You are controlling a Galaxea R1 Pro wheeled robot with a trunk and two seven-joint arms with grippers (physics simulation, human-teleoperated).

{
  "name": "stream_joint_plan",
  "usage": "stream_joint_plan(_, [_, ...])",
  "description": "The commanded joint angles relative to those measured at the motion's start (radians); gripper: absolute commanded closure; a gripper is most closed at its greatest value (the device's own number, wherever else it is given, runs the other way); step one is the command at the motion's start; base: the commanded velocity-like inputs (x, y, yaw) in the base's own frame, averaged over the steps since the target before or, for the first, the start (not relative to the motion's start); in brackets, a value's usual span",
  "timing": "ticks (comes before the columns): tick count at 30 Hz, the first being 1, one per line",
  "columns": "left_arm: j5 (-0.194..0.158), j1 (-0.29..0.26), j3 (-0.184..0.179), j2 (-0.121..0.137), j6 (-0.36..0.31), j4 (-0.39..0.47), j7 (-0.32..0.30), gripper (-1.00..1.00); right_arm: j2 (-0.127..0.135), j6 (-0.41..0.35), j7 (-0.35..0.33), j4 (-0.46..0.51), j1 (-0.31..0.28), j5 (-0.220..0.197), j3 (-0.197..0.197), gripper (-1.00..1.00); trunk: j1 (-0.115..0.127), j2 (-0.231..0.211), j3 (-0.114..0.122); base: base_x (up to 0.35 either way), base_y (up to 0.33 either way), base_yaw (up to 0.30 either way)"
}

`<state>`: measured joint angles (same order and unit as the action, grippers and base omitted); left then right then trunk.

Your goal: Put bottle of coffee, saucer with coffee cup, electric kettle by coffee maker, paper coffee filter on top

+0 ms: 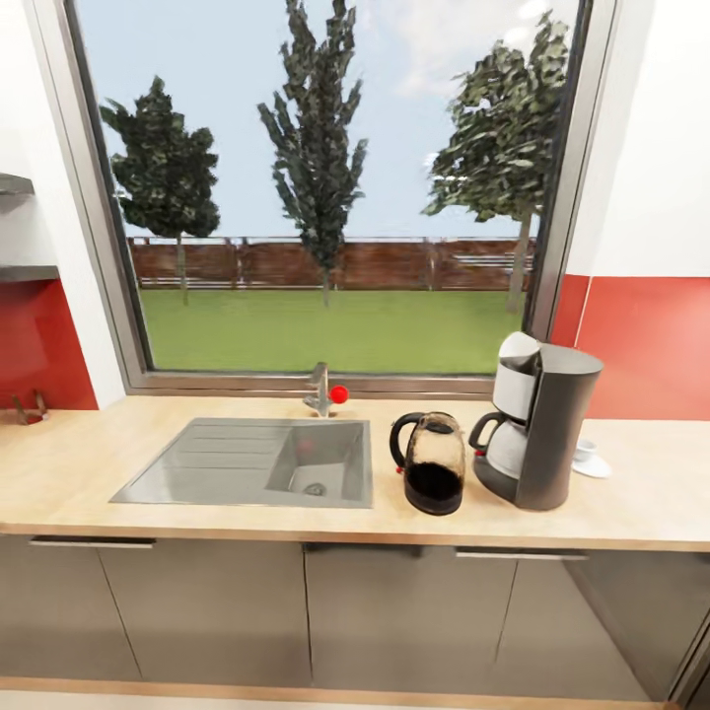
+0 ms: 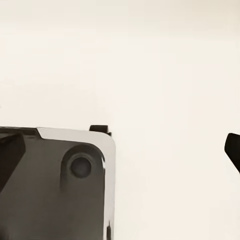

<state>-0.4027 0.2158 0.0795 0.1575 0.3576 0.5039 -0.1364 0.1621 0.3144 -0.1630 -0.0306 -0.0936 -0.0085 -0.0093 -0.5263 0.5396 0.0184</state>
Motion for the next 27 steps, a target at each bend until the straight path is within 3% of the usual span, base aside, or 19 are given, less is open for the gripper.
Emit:
stream_joint_plan(1, [-0.010,0.001,0.002,-0.003,0.001,-0.008,-0.010,-1.00,0.002,0.011,-0.004,-0.004,-0.001,-0.001,-0.001,-1.00,0.000,0.000,0.000,0.007,0.340,0.000])
stream_joint_plan(13, [-0.010,0.001,0.002,-0.007,0.027,-0.053,-0.014,-1.00,0.010,0.023,-0.040,-0.004,0.012,0.008,-0.001,-1.00,0.000,0.000,0.000,0.001,0.343,0.000])
stream_joint_plan(20, [-0.018,0.001,0.006,0.002,0.030,-0.048,-0.014,-1.00,-0.021,0.022,0.068,-0.003,0.012,0.011,0.000,-1.00,0.000,0.000,0.000,0.000,0.348,0.000])
stream_joint_plan(27, [-0.019,0.001,0.010,0.006,0.030,-0.054,-0.014,-1.00,-0.023,0.022,0.083,-0.003,0.012,0.011,0.000,-1.00,0.000,0.000,0.000,0.000,0.348,0.000])
